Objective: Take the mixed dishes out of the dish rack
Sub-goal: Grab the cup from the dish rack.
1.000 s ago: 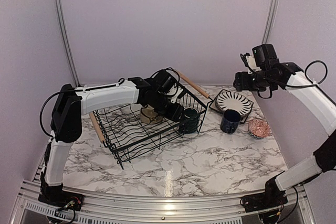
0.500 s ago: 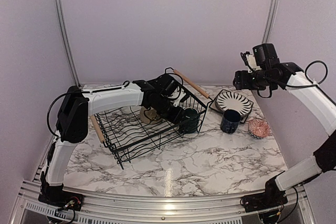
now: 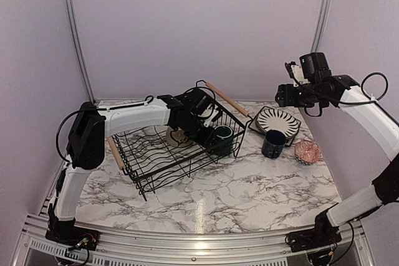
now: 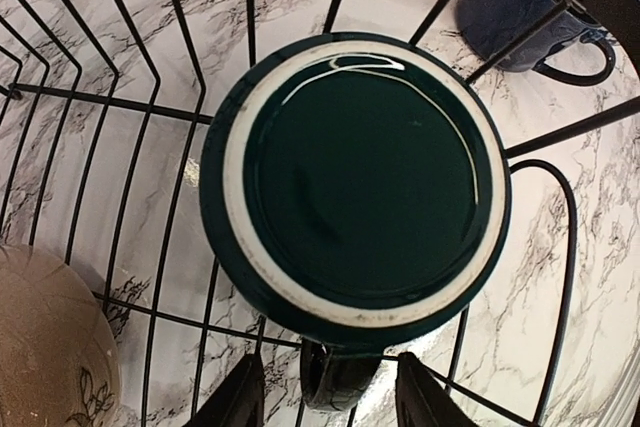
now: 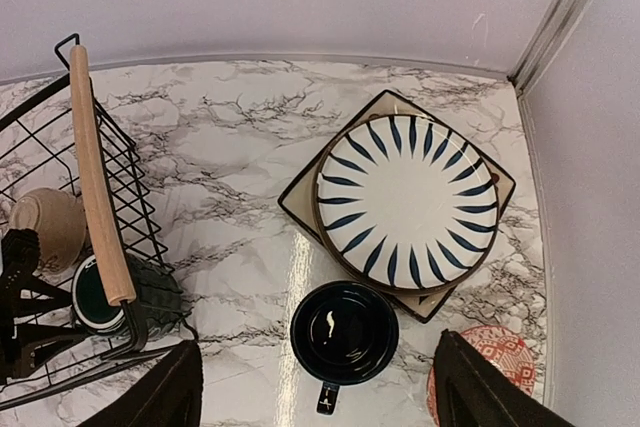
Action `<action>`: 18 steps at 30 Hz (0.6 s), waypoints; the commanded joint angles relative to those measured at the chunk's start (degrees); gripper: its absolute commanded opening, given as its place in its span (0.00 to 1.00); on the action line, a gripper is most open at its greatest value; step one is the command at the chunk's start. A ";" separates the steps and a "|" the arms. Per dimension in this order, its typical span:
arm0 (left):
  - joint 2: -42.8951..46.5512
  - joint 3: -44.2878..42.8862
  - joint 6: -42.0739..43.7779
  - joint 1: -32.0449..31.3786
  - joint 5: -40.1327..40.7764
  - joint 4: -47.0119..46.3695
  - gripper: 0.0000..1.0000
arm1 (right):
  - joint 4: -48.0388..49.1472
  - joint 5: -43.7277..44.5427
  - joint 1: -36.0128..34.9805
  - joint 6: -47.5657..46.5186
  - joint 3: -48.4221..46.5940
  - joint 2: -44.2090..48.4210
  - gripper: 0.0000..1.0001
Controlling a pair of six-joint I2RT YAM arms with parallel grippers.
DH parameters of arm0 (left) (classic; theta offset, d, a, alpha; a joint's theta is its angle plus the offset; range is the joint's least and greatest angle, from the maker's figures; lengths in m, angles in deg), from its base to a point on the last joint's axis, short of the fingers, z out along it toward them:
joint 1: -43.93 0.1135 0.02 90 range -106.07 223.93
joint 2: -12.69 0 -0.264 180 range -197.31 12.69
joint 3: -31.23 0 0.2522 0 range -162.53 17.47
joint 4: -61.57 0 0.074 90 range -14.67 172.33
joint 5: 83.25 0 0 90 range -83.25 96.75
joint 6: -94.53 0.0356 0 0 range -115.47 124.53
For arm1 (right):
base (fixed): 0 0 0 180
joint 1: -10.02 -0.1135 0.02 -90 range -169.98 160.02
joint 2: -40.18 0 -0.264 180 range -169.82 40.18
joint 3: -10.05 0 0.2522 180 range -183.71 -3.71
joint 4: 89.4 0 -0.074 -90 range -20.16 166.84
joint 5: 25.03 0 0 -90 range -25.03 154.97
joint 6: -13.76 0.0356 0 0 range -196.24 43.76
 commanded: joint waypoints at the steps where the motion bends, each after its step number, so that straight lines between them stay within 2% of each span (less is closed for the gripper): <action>1: -2.29 -0.74 -0.06 0.06 -5.55 -0.32 0.47 | 0.92 -0.59 0.18 0.34 0.09 1.24 0.76; 6: -3.81 -1.60 -0.68 0.10 -6.62 -1.43 0.45 | 1.03 -0.45 0.18 0.63 0.53 2.21 0.78; 18: -0.42 0.09 0.43 0.33 -2.76 -2.40 0.17 | 1.95 -0.06 0.22 0.33 0.44 3.82 0.82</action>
